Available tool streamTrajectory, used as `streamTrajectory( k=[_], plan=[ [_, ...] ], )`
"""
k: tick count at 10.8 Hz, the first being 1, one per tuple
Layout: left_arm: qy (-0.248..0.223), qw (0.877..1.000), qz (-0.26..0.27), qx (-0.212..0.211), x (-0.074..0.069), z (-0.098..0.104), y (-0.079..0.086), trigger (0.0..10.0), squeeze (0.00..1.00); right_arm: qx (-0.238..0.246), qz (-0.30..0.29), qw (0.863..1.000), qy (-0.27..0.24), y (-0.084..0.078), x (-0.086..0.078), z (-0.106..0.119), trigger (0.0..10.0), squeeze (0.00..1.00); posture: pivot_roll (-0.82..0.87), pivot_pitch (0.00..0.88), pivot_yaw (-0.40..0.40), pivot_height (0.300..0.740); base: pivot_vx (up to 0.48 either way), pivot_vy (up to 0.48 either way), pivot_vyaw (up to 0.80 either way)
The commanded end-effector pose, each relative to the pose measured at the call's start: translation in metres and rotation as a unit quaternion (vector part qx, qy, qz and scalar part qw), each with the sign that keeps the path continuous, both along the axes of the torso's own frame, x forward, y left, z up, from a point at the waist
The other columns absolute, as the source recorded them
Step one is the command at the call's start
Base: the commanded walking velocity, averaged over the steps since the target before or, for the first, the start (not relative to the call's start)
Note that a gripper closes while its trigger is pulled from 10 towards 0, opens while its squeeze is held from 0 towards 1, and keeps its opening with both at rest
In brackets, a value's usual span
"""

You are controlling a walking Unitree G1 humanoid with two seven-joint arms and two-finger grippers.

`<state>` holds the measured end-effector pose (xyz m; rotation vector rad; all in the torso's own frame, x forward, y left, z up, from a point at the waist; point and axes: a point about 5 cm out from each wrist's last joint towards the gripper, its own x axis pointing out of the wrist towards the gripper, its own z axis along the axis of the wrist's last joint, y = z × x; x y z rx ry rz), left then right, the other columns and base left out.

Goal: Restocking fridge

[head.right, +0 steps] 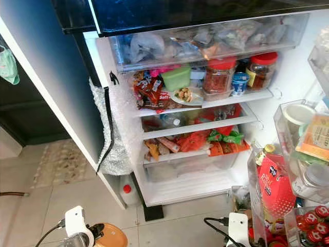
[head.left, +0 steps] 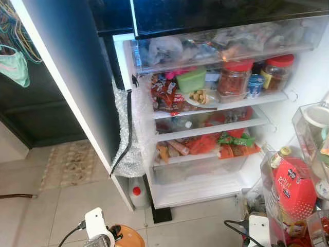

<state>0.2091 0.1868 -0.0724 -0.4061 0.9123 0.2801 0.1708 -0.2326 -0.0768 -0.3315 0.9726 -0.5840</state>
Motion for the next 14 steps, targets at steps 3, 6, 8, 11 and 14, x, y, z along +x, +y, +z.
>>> streamTrajectory(
  k=[3, 6, 8, 11, 14],
  plan=[
    [0.01, 1.0, 0.002, 0.004, -0.003, -0.001, 0.004, 10.0, 0.0, -0.02, -0.029, 0.999, 0.002, 0.0, -0.001, 0.001, 10.0, 0.0, -0.13, 0.026, 0.058, 0.74, 0.0, 0.0, 0.0],
    [0.01, 1.0, 0.001, 0.005, -0.002, -0.001, 0.005, 10.0, 0.0, -0.031, -0.048, 0.998, 0.006, 0.0, -0.002, 0.001, 10.0, 0.0, -0.13, 0.028, 0.058, 0.74, 0.0, 0.0, 0.0],
    [0.01, 1.0, 0.001, 0.005, -0.002, -0.001, 0.004, 10.0, 0.0, -0.04, -0.055, 0.998, 0.012, 0.0, -0.003, 0.002, 10.0, 0.0, -0.13, 0.028, 0.058, 0.74, 0.0, 0.0, 0.0],
    [0.01, 1.0, 0.001, 0.006, -0.002, -0.001, 0.005, 10.0, 0.0, -0.037, -0.06, 0.998, 0.005, 0.001, -0.003, 0.002, 10.0, 0.0, -0.13, 0.028, 0.058, 0.74, 0.0, 0.0, 0.0],
    [0.01, 1.0, 0.0, 0.005, -0.002, -0.001, 0.005, 10.0, 0.0, 0.0, -0.093, 0.996, 0.003, -0.081, -0.063, 0.004, 10.0, 0.0, -0.13, 0.028, 0.058, 0.74, 0.0, 0.0, 0.0]
  ],
)
